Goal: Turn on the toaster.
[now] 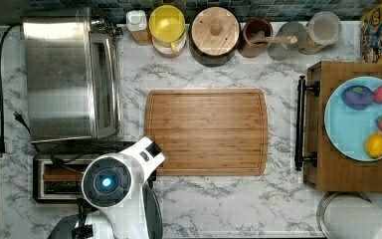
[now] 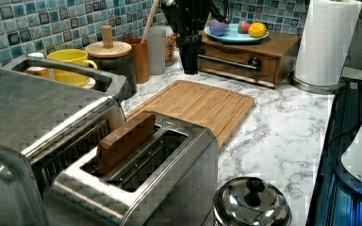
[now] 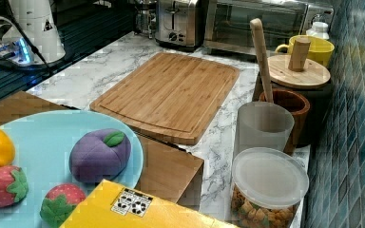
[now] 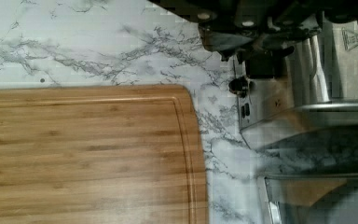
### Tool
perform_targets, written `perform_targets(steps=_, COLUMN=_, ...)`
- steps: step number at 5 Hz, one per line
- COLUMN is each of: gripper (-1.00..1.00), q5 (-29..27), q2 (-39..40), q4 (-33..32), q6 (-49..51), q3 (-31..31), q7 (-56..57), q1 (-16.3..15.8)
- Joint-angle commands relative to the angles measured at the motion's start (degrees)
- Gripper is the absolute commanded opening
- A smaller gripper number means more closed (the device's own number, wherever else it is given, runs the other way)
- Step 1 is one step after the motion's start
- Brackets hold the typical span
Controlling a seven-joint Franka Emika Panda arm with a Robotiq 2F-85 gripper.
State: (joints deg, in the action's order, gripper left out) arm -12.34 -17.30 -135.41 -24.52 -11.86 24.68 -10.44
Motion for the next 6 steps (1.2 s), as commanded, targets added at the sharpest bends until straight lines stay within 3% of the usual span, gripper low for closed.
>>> perform_targets(steps=1, gripper=-1.0, q5=-5.53, q2=0.02, q4=-2.6, q6=-3.97, q3=-2.15, q7=2.42, q1=-3.94)
perform_targets(steps=5, gripper=-1.0, q5=-4.93, q2=6.73, q4=-0.82, q6=-5.3, q3=-4.59, q7=-0.89, q1=-3.4)
perform_targets(steps=6, gripper=-1.0, q5=-7.13, q2=6.13, q4=-2.21, q6=-7.42, q3=-3.19, q7=0.13, q1=-4.06)
